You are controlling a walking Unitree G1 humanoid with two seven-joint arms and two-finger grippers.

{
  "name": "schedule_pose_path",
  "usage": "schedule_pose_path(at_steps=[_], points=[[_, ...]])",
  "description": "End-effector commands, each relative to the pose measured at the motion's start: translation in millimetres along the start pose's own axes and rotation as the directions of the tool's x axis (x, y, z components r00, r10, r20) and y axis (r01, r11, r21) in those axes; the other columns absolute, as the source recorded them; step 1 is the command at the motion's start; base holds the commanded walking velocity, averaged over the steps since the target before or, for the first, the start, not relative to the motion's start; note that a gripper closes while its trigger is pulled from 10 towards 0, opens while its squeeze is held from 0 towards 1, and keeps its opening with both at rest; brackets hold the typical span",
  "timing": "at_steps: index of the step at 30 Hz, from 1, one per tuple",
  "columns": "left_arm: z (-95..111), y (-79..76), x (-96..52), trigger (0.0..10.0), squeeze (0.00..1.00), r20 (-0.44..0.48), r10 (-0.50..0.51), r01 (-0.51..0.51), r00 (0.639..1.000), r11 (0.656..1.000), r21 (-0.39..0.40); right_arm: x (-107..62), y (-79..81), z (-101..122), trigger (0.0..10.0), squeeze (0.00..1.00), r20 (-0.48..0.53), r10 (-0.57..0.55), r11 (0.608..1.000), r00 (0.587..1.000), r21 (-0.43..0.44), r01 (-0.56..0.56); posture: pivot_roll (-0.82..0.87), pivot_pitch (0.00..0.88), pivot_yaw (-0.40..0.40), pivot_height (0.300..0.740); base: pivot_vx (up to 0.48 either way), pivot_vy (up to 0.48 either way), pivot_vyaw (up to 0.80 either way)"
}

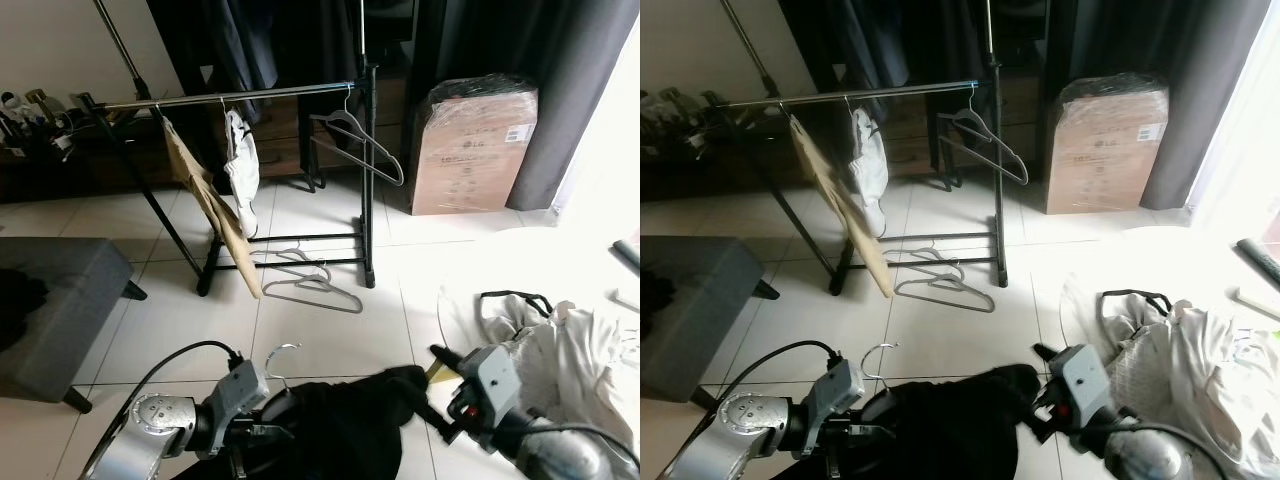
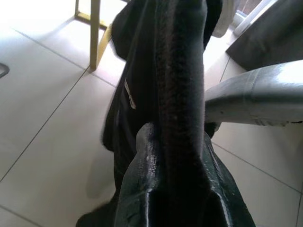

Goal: Hang hanger

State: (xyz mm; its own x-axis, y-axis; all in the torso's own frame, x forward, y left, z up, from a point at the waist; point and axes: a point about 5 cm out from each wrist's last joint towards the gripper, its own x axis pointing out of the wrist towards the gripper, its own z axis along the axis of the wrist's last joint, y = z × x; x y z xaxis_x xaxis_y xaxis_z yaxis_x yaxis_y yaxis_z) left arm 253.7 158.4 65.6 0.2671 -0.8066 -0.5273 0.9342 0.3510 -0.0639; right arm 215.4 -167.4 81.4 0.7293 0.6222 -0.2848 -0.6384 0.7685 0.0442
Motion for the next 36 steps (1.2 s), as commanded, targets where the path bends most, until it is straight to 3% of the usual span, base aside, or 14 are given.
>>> schedule_pose_path(at_steps=[1, 7, 11, 14, 18, 20, 27, 28, 34, 36], points=[[3.8, 4.6, -2.3, 10.0, 0.00, 0.018, -0.009, 0.009, 1.000, 1.000, 0.020, -3.8, 12.2, 1.4, 10.0, 0.00, -0.003, 0.052, 0.999, 0.999, 0.005, -0.052, -0.26, 0.110, 0.137, 0.740, 0.000, 0.000, 0.00], [20.5, 14.2, 6.9, 10.0, 0.00, 0.094, 0.040, -0.049, 0.995, 0.995, 0.090, -22.7, 30.1, 6.1, 10.0, 0.00, -0.167, 0.085, 0.996, 0.982, -0.024, -0.090, -0.27, 0.107, 0.151, 0.740, 0.000, 0.000, 0.00], [28.8, 17.6, 13.3, 10.0, 0.00, 0.124, 0.067, -0.079, 0.990, 0.993, 0.090, -19.9, 26.2, 10.3, 10.0, 0.00, -0.156, 0.023, 1.000, 0.987, -0.013, -0.025, -0.28, 0.106, 0.157, 0.740, 0.000, 0.000, 0.00], [31.1, 14.4, 19.7, 10.0, 0.00, 0.137, 0.064, -0.075, 0.988, 0.994, 0.075, -13.7, 28.2, 20.2, 10.0, 0.00, -0.081, 0.022, 1.000, 0.996, 0.016, -0.021, -0.28, 0.106, 0.158, 0.740, 0.000, 0.000, 0.00], [30.2, 13.8, 23.7, 10.0, 0.00, 0.145, 0.078, -0.086, 0.986, 0.995, 0.054, -9.2, 29.8, 20.5, 10.0, 0.00, -0.123, 0.011, 1.000, 0.992, -0.002, -0.012, -0.27, 0.104, 0.156, 0.740, 0.000, 0.000, 0.00], [30.4, 19.5, 22.9, 10.0, 0.00, 0.121, 0.127, -0.129, 0.984, 0.992, 0.005, -2.8, 29.8, 22.7, 10.0, 0.00, -0.136, -0.043, 0.999, 0.990, -0.012, 0.041, -0.26, 0.106, 0.157, 0.740, 0.000, 0.000, 0.00], [42.3, 18.6, 27.1, 10.0, 0.00, 0.160, 0.117, -0.107, 0.980, 0.992, -0.072, -0.1, 16.9, 24.4, 10.0, 0.00, -0.167, -0.222, 0.974, 0.961, 0.012, 0.227, -0.27, 0.109, 0.160, 0.740, 0.000, 0.000, 0.00], [52.8, 21.0, 31.3, 10.0, 0.00, 0.196, 0.138, -0.112, 0.971, 0.984, -0.135, 0.6, 15.4, 26.8, 10.0, 0.00, -0.166, -0.273, 0.958, 0.948, 0.042, 0.284, -0.27, 0.112, 0.161, 0.740, 0.000, 0.000, 0.00], [67.7, 23.5, 40.2, 10.0, 0.00, 0.208, 0.195, -0.140, 0.959, 0.957, -0.253, 7.3, 26.8, 42.1, 10.0, 0.00, -0.124, -0.321, 0.935, 0.939, 0.113, 0.335, -0.28, 0.116, 0.165, 0.740, 0.000, 0.000, 0.00], [72.7, 19.8, 42.1, 10.0, 0.00, 0.235, 0.176, -0.108, 0.956, 0.955, -0.274, 8.7, 32.2, 44.9, 10.0, 0.00, -0.128, -0.323, 0.933, 0.938, 0.122, 0.338, -0.28, 0.116, 0.166, 0.740, 0.000, 0.000, 0.00]])
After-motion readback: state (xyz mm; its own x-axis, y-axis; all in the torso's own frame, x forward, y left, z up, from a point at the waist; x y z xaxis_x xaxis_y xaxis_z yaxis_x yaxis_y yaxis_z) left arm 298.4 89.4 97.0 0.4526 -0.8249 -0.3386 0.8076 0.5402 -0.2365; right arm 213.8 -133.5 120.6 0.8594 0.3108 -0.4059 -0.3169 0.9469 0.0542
